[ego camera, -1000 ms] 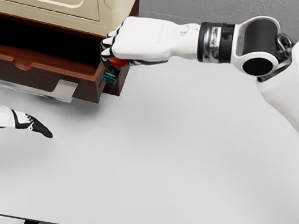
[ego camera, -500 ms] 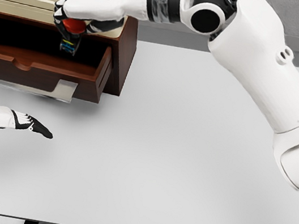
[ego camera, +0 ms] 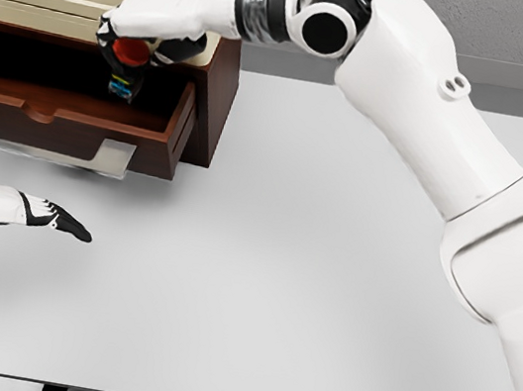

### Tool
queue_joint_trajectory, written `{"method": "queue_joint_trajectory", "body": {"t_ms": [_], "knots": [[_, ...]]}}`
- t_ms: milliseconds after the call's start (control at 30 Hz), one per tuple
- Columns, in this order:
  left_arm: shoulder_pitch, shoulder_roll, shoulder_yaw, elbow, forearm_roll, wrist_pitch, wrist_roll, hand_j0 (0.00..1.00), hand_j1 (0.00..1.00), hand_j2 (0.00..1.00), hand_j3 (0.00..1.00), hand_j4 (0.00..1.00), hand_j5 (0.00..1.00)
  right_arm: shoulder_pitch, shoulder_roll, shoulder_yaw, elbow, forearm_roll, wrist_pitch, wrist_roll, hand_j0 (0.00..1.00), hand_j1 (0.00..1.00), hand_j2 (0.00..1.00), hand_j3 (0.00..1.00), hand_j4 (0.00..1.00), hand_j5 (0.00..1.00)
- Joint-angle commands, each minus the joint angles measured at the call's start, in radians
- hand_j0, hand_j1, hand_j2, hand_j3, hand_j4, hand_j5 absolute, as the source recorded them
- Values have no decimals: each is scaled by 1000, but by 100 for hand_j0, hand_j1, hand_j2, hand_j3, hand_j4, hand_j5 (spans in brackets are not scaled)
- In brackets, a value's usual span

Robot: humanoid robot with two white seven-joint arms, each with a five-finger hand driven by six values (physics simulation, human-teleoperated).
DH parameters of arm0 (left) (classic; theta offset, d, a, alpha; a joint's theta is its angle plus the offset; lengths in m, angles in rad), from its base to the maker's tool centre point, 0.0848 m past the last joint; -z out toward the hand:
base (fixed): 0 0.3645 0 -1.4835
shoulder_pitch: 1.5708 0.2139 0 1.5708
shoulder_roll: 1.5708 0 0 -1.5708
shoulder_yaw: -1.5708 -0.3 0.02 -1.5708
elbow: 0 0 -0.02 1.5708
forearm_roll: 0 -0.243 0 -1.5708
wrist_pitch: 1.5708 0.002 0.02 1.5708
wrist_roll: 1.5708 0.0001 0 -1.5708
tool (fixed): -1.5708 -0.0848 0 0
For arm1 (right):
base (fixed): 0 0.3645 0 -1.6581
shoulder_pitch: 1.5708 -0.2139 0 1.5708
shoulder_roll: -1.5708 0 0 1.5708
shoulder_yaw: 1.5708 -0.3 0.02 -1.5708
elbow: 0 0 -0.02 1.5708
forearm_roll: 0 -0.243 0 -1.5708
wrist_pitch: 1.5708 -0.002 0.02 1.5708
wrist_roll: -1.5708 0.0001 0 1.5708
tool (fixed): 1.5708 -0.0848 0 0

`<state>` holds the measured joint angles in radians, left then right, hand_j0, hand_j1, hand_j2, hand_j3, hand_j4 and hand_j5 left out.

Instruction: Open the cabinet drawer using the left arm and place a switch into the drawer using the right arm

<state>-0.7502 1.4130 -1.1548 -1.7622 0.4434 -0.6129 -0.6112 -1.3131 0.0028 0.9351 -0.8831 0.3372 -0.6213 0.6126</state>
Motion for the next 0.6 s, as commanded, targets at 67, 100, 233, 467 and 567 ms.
{"method": "queue_joint_trajectory", "body": {"t_ms": [67, 100, 233, 467, 567], "knots": [[-1, 1, 3, 0, 8, 2, 0, 100, 100, 100, 100, 100, 100, 2, -3, 1, 38, 60, 10, -2, 31, 31, 31, 31, 31, 31], [-1, 1, 3, 0, 8, 2, 0, 100, 100, 100, 100, 100, 100, 2, -3, 1, 39, 60, 10, -2, 31, 31, 31, 31, 31, 31], [0, 1, 3, 0, 8, 2, 0, 100, 100, 100, 100, 100, 100, 2, -3, 2, 39, 60, 10, -2, 34, 34, 34, 34, 34, 34], [-1, 3, 3, 0, 8, 2, 0, 100, 100, 100, 100, 100, 100, 3, -3, -1, 36, 140, 10, -2, 95, 95, 95, 95, 95, 95], [-1, 3, 3, 0, 8, 2, 0, 100, 100, 100, 100, 100, 100, 3, -3, -1, 33, 141, 10, -2, 95, 95, 95, 95, 95, 95]]}}
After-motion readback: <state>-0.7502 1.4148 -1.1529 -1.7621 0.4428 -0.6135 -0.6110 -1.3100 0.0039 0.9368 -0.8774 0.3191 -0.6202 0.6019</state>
